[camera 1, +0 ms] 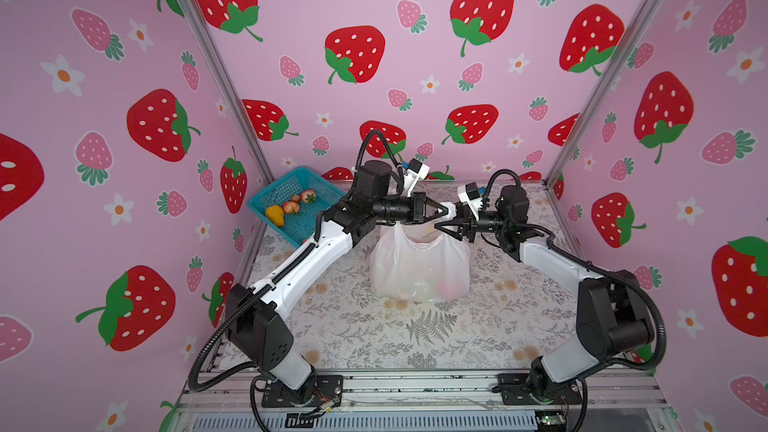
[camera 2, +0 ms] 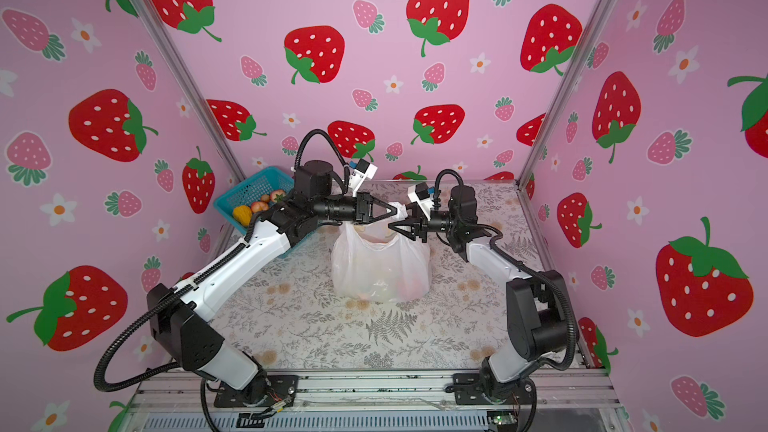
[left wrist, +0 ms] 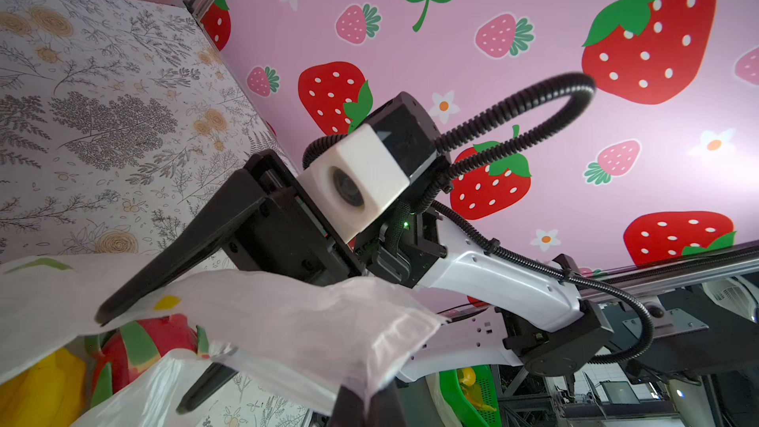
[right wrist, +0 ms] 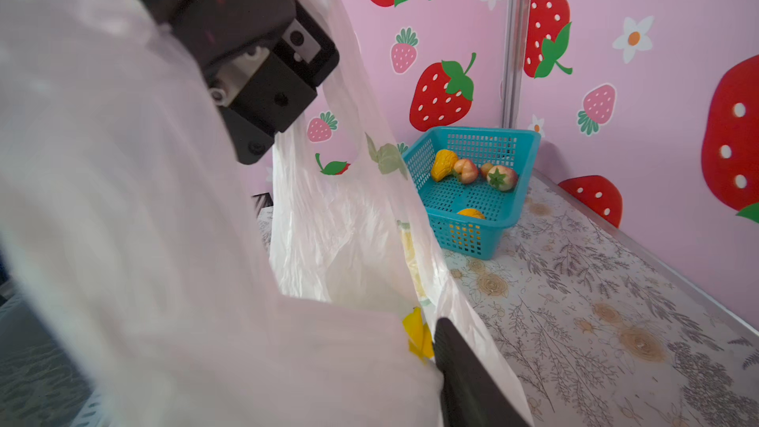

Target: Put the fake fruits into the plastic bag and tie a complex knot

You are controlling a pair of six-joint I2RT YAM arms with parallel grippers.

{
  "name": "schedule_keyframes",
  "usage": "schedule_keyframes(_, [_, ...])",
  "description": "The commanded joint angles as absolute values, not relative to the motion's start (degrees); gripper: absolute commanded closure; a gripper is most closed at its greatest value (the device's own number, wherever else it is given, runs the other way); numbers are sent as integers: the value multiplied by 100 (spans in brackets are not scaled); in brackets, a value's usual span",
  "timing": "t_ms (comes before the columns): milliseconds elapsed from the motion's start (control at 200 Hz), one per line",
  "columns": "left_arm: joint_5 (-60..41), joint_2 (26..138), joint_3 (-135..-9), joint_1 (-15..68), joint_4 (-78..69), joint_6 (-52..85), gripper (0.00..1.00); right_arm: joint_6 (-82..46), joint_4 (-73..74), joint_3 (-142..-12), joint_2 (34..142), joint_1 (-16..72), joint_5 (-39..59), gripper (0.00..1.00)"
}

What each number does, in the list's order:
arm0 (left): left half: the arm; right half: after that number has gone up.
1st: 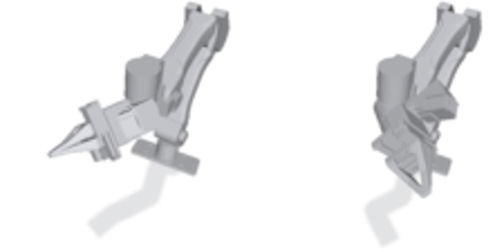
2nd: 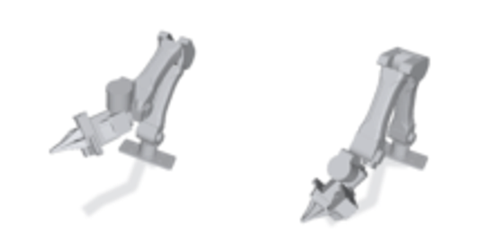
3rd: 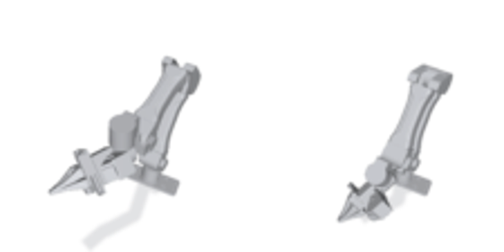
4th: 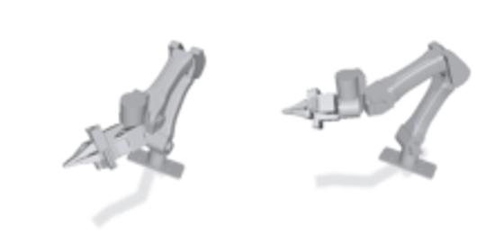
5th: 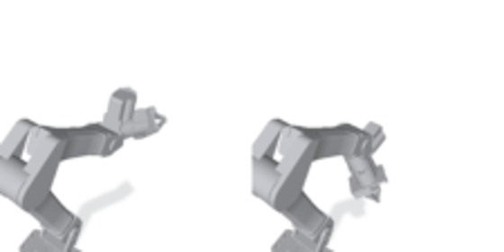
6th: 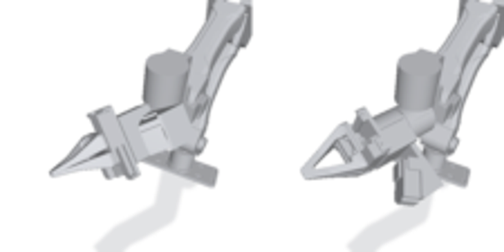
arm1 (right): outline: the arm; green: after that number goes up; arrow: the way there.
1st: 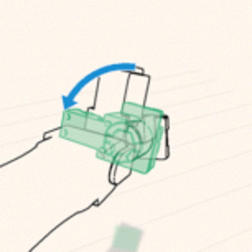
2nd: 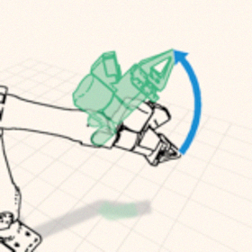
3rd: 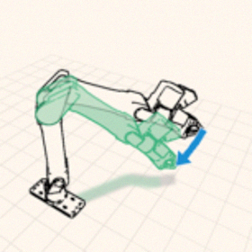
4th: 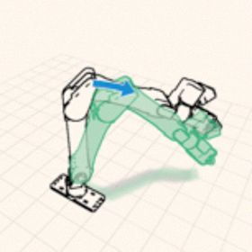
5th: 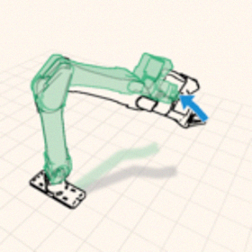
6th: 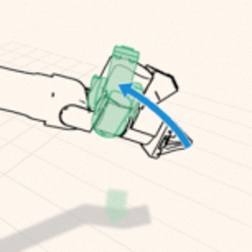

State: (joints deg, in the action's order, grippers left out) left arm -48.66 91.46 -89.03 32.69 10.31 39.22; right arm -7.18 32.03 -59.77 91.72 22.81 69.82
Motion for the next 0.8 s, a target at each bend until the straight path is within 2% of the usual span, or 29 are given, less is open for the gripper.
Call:
schedule_keyframes(0, [-5093, 9111, -9204, 3236, 734, 3929, 100, -1064, 3954, -5912, 9206, 2364, 7081, 74])
schedule_keyframes(50, [-5027, 9078, -9197, 3214, 749, 3916, 100, -1099, 4014, -5761, 9150, 2362, 6883, 84])
schedule_keyframes(100, [-4947, 9020, -9176, 3201, 755, 3821, 100, -1119, 4027, -5584, 9063, 2348, 6616, 90])
schedule_keyframes(190, [-4742, 8863, -9225, 3199, 1044, 3318, 76, -1244, 4129, -5250, 8852, 2327, 6162, 100])
schedule_keyframes(290, [-4567, 8649, -9384, 3199, 1582, 2659, 60, -1476, 4277, -4984, 8651, 2312, 5856, 100])
schedule_keyframes(465, [-4665, 8101, -9505, 3199, 2390, 1422, 41, -1624, 4302, -4818, 8458, 2298, 5651, 100])
schedule_keyframes(600, [-4379, 7259, -9004, 3122, 2840, 398, 29, -1643, 4236, -4825, 8420, 2289, 5551, 100])
schedule_keyframes(700, [-4140, 6534, -8391, 2702, 2836, 143, 24, -1670, 4230, -4854, 8425, 2280, 5520, 100])
schedule_keyframes(795, [-4214, 5950, -7530, 1868, 2330, 217, 17, -1688, 4234, -4877, 8454, 2285, 5494, 100])
